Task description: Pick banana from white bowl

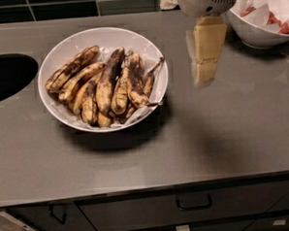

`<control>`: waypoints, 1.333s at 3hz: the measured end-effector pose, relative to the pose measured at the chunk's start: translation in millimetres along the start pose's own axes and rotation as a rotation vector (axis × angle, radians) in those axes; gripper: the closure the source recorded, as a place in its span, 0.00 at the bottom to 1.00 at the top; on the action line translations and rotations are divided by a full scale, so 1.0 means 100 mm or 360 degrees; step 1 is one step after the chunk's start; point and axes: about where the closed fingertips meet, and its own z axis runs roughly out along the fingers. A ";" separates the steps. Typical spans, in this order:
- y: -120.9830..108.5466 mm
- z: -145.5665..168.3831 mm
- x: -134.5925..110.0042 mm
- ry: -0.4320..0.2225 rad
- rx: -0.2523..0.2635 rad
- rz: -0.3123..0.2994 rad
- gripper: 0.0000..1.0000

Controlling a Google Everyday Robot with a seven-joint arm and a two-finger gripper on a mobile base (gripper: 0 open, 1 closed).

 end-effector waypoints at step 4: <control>-0.81 0.47 -0.58 -0.0283 0.0003 -0.0357 0.00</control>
Offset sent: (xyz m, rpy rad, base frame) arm 0.0604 0.0624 -0.0045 0.1050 -0.0185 0.2264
